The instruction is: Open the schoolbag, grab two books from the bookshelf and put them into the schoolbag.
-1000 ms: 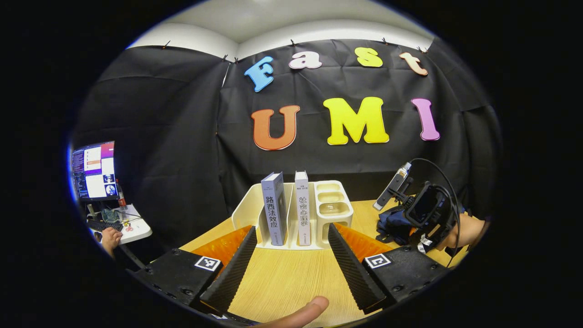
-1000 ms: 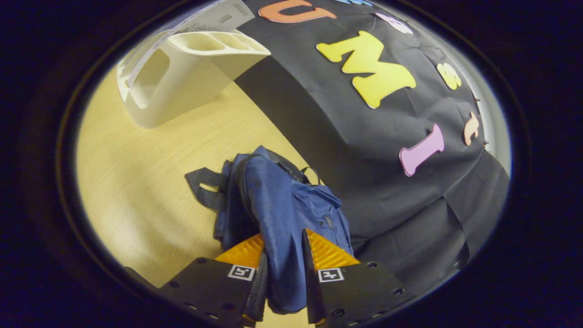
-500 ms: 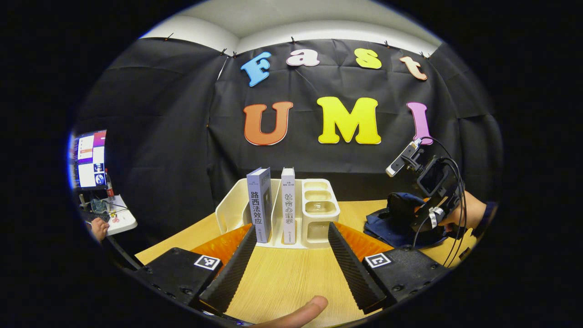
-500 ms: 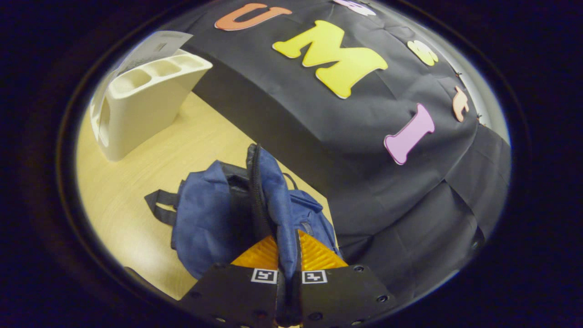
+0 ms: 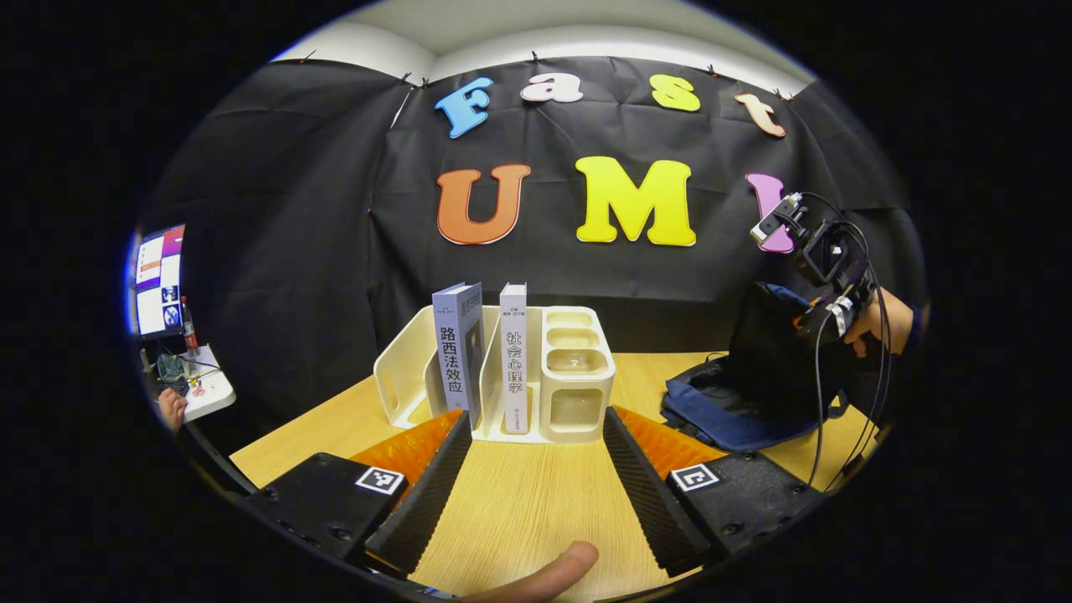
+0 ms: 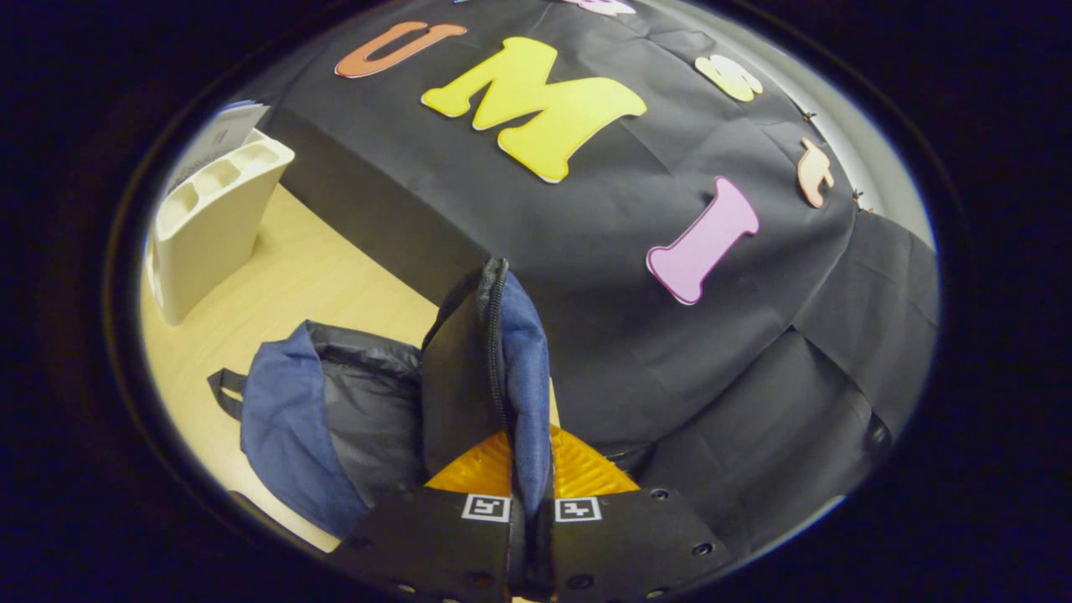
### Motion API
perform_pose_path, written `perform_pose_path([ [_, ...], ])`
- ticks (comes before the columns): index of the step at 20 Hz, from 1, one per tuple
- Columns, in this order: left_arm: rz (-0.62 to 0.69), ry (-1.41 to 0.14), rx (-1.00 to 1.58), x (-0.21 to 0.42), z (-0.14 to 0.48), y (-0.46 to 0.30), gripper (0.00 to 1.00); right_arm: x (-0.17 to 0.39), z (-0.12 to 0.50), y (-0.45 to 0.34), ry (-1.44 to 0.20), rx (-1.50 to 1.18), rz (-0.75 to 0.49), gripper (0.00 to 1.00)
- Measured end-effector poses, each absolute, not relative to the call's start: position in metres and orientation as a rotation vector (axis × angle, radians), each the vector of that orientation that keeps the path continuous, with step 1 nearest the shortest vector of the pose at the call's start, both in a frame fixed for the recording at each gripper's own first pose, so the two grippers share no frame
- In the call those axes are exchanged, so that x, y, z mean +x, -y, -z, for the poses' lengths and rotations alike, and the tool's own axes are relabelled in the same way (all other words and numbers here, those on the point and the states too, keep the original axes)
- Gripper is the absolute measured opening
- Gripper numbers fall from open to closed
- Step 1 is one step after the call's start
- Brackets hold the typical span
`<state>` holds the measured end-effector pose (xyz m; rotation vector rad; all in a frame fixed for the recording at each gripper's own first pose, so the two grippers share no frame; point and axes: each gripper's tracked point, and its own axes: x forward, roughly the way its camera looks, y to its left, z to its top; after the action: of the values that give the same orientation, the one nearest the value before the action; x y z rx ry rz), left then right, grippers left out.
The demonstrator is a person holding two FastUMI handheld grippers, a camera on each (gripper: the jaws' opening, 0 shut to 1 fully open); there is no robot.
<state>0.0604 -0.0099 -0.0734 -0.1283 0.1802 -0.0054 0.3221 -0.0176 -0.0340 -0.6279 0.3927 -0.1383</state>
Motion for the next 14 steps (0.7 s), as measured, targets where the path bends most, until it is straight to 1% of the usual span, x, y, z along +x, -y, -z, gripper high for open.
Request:
perform_pose_path([
  [4, 0.043, -0.198, -0.147, 0.067, 0.078, 0.023, 0.99, 0.334, 0.022, 0.044, -0.377, -0.574, 0.116, 0.05],
  [5, 0.039, -0.198, -0.144, 0.069, 0.078, 0.021, 0.99, 0.335, 0.021, 0.049, -0.377, -0.565, 0.107, 0.0],
  [6, 0.037, -0.205, -0.145, 0.072, 0.079, 0.02, 0.99, 0.335, 0.021, 0.054, -0.379, -0.56, 0.095, 0.05],
  [7, 0.038, -0.217, -0.147, 0.075, 0.08, 0.019, 0.99, 0.335, 0.021, 0.058, -0.381, -0.556, 0.083, 0.05],
  [8, 0.039, -0.224, -0.145, 0.079, 0.08, 0.019, 0.99, 0.335, 0.02, 0.061, -0.38, -0.547, 0.066, 0.1],
  [9, 0.03, -0.233, -0.136, 0.082, 0.08, 0.016, 0.99, 0.334, 0.02, 0.06, -0.378, -0.54, 0.041, 0.05],
  [12, 0.005, -0.252, -0.09, 0.092, 0.075, 0.005, 0.99, 0.333, 0.018, 0.067, -0.377, -0.524, 0.011, 0.05],
  [13, 0.01, -0.248, -0.084, 0.1, 0.071, 0.006, 0.99, 0.333, 0.017, 0.07, -0.379, -0.515, 0.002, 0.1],
  [14, 0.019, -0.255, -0.076, 0.106, 0.068, 0.007, 0.99, 0.333, 0.014, 0.073, -0.378, -0.503, 0.0, 0.05],
])
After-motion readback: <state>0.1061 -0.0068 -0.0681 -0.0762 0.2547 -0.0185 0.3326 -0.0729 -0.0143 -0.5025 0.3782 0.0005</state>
